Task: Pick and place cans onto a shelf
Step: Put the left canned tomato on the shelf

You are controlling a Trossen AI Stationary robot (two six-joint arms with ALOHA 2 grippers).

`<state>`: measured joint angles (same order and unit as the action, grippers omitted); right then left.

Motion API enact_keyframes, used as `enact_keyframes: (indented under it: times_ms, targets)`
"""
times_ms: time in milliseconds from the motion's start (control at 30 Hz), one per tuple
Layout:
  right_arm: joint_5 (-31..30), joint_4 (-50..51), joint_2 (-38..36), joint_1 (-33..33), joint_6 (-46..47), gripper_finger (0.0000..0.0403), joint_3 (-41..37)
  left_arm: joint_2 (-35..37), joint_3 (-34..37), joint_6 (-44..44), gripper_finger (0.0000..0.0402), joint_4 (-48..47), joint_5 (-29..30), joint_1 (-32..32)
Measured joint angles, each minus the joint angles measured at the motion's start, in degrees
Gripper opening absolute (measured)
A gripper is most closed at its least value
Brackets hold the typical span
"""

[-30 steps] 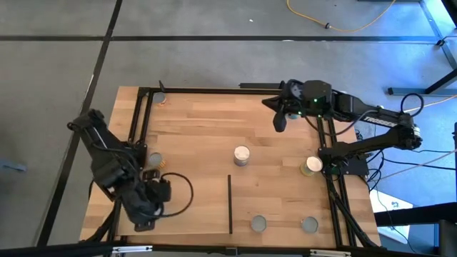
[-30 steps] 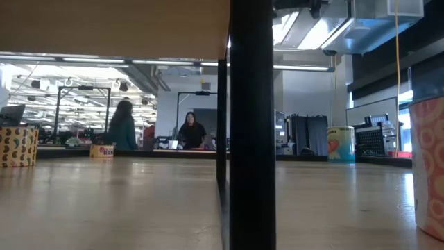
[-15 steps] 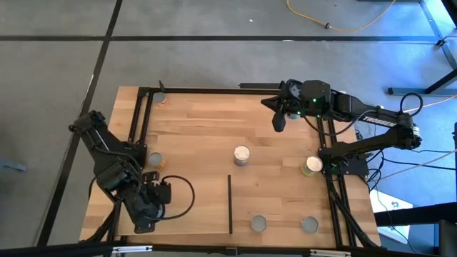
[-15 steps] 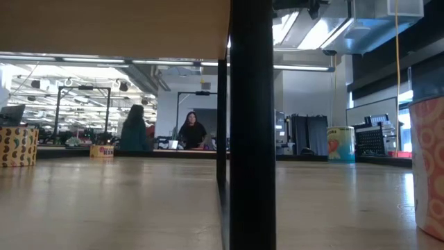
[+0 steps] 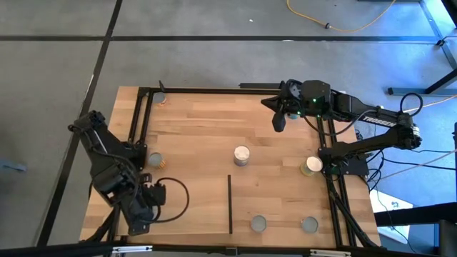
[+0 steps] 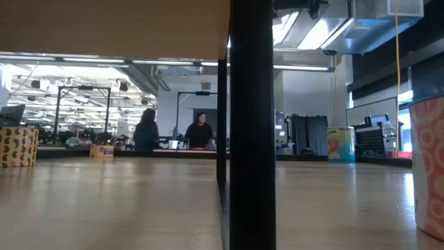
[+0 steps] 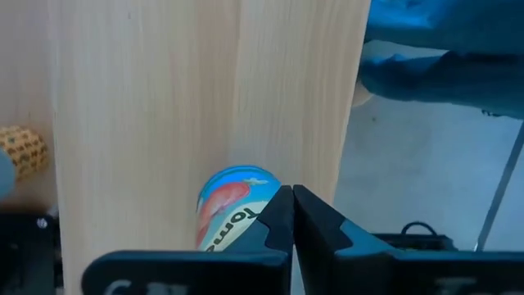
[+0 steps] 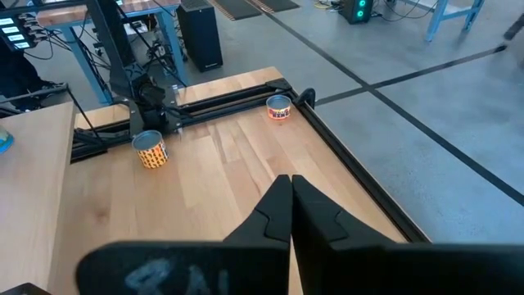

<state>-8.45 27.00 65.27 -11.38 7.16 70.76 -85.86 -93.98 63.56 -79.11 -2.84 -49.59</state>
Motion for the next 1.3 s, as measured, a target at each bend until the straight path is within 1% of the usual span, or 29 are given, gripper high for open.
enact_keyframes:
  times_ms: [167,300,367,500,567,633,800,867,933,1100,1200,1300]
  targets:
    - [0.0,0.02,-0.01,0.0,0.02,0.0004,0.0,0.0,0.01,3.72,0.0,0.02,-0.08,-1.8]
    - [0.0,0.02,-0.01,-0.02,0.02,0.0004,0.0,0.0,-0.54,4.24,0.0,-0.31,1.24,-2.6]
    - [0.0,0.02,-0.01,-0.02,0.02,0.0004,0.0,0.0,-2.53,3.58,0.0,-0.53,3.86,-2.7]
    - [0.0,0.0,-0.01,-0.02,0.02,0.0004,0.0,0.05,-8.5,2.09,0.0,-3.86,11.66,-2.7]
    - [0.0,0.02,-0.01,-0.02,0.03,0.0004,0.0,0.11,-11.21,2.25,0.0,-6.95,15.07,-2.7]
    - [0.0,0.02,-0.01,-0.02,0.03,0.0004,0.0,0.11,-13.13,3.7,0.0,-11.14,16.48,-2.7]
    - [0.0,0.19,-0.01,-0.02,0.0,0.0004,0.0,0.72,-12.75,3.84,0.0,-10.88,15.37,-2.55]
    - [0.0,0.29,-0.01,-0.02,0.04,0.0004,0.0,0.81,-11.84,3.86,0.0,-10.94,14.82,-2.53]
    - [0.0,0.28,-0.01,-0.02,-0.01,0.0004,0.0,0.79,-9.94,4.2,0.0,-10.88,13.06,-2.51]
    - [0.02,0.28,-0.01,-0.02,-0.17,0.0004,0.0,1.33,-3.47,10.6,0.0,-11.01,7.19,-2.83]
    - [0.02,0.28,-0.01,-0.02,-0.26,0.0004,0.0,2.54,-0.73,13.81,0.0,-10.97,6.64,-3.6]
    - [0.02,0.28,-0.01,-0.02,-0.33,0.0004,0.0,3.17,0.33,15.33,0.0,-10.85,6.47,-3.88]
